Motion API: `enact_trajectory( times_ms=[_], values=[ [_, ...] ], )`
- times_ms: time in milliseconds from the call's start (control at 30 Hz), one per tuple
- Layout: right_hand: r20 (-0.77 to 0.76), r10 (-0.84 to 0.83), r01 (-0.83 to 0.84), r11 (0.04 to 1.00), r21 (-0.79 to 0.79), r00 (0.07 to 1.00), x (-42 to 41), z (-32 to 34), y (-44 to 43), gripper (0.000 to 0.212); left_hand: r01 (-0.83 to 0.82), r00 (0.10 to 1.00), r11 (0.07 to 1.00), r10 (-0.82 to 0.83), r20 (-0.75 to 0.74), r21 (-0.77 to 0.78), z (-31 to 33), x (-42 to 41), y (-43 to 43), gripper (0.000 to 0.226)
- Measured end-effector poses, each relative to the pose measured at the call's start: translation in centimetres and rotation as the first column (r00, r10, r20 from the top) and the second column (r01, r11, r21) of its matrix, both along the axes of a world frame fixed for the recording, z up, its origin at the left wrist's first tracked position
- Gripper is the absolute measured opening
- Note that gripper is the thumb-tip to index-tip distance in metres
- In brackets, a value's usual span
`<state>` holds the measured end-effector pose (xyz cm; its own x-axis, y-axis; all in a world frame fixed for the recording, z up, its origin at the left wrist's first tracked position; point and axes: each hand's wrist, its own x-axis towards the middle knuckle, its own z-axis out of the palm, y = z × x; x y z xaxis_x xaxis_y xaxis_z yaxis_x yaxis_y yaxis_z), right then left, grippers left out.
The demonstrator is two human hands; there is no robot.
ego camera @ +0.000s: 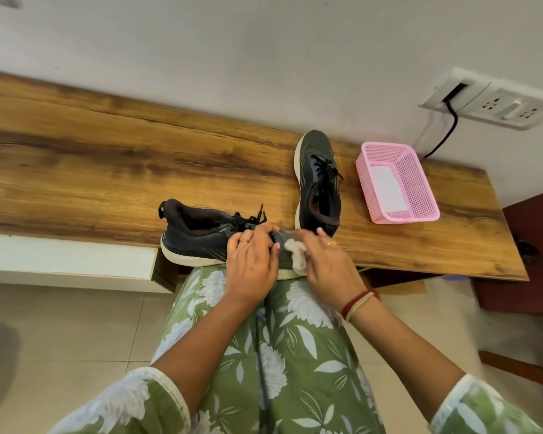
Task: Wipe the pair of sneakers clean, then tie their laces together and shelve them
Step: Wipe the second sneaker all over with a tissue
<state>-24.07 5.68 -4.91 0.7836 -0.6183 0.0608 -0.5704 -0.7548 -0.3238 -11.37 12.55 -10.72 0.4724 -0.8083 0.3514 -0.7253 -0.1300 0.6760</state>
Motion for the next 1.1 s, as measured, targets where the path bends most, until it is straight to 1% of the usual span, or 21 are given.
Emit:
enact_trajectory(
  times_ms=[67,167,200,267,300,333,400,433,500,533,567,600,633,667,700,733,767,800,900,967,1100],
  values=[
    [-0.016,-0.033,0.033,0.999,0.026,0.999,-0.1,0.2,0.1,0.036,0.007,1.0,1.0,-0.007,-0.002,0.003,0.0,0.0,0.0,0.022],
    [-0.012,0.117,-0.115,0.987,0.113,0.993,0.4,-0.3,2.3,0.044,0.001,1.0,1.0,-0.001,-0.025,0.006,0.1,0.0,0.1,0.027],
    [0.034,0.072,-0.077,0.975,0.208,0.997,0.3,0.0,2.0,0.043,-0.001,1.0,1.0,0.001,-0.022,0.006,0.0,0.0,0.0,0.026],
    [0.181,-0.212,0.105,0.876,0.47,0.96,-0.2,1.2,0.2,0.038,-0.004,1.0,1.0,0.004,-0.007,0.002,0.1,0.0,-0.1,0.023],
    [0.259,-0.417,0.199,0.783,0.59,0.871,-0.7,1.6,-0.9,0.035,-0.005,1.0,1.0,0.005,-0.003,-0.001,0.1,0.0,-0.1,0.023],
    [0.304,-0.603,0.275,0.679,0.681,0.737,-1.1,2.0,-1.7,0.031,-0.007,1.0,1.0,0.007,-0.001,0.0,0.1,0.1,-0.2,0.022],
    [0.321,-0.807,0.335,0.518,0.787,0.495,-1.8,2.7,-2.5,0.024,-0.016,1.0,1.0,0.016,0.004,0.002,0.0,0.1,-0.2,0.022],
    [0.306,-0.852,0.324,0.459,0.827,0.426,-2.0,3.0,-2.7,0.02,-0.019,1.0,1.0,0.019,0.007,0.001,-0.1,0.1,-0.2,0.023],
    [0.268,-0.881,0.298,0.396,0.869,0.39,-2.0,3.3,-3.0,0.017,-0.015,1.0,1.0,0.015,0.006,-0.001,-0.2,0.0,-0.2,0.023],
    [0.258,-0.878,0.317,0.399,0.86,0.404,-2.0,3.2,-3.3,0.016,-0.012,1.0,1.0,0.012,0.002,-0.005,-0.1,0.0,-0.2,0.022],
    [0.265,-0.853,0.365,0.446,0.817,0.45,-1.8,3.0,-3.4,0.018,-0.012,1.0,1.0,0.012,-0.001,-0.009,-0.1,0.0,-0.2,0.021],
    [0.28,-0.802,0.416,0.531,0.738,0.527,-1.5,2.8,-3.3,0.021,-0.014,1.0,1.0,0.014,-0.001,-0.01,-0.1,0.0,-0.2,0.021],
    [0.282,-0.717,0.453,0.645,0.615,0.638,-1.1,2.4,-3.2,0.023,-0.015,1.0,1.0,0.016,0.003,-0.01,-0.1,0.0,-0.1,0.021],
    [0.22,-0.583,0.454,0.776,0.438,0.782,-0.8,1.9,-3.0,0.025,-0.017,1.0,1.0,0.017,0.009,-0.011,-0.1,0.0,-0.2,0.021],
    [0.068,-0.418,0.392,0.889,0.236,0.906,-0.4,1.4,-2.6,0.027,-0.018,1.0,1.0,0.018,0.016,-0.01,-0.1,0.0,-0.2,0.021],
    [-0.091,-0.274,0.282,0.955,0.096,0.957,0.0,0.9,-2.0,0.03,-0.017,1.0,1.0,0.017,0.021,-0.009,-0.1,0.0,-0.1,0.022],
    [-0.192,-0.181,0.188,0.982,0.017,0.964,0.1,0.5,-1.3,0.031,-0.016,1.0,1.0,0.016,0.026,-0.01,-0.1,0.0,-0.2,0.022],
    [-0.227,-0.138,0.136,0.99,-0.024,0.964,0.1,0.2,-0.5,0.031,-0.016,0.999,1.0,0.017,0.031,-0.012,-0.1,0.0,-0.2,0.022],
    [-0.203,-0.043,0.014,0.99,-0.141,0.978,-1.0,-0.4,1.4,0.033,-0.028,0.999,0.999,0.028,0.039,-0.022,-0.1,0.1,-0.1,0.021],
    [-0.254,0.031,-0.096,0.963,-0.25,0.967,-1.9,-0.9,0.9,0.037,-0.024,0.999,0.999,0.025,0.037,-0.028,-0.2,0.1,-0.2,0.02],
    [-0.241,-0.008,-0.047,0.974,-0.222,0.971,-1.7,-1.0,0.7,0.039,-0.017,0.999,1.0,0.018,0.031,-0.02,-0.3,0.0,-0.1,0.021]
  ],
)
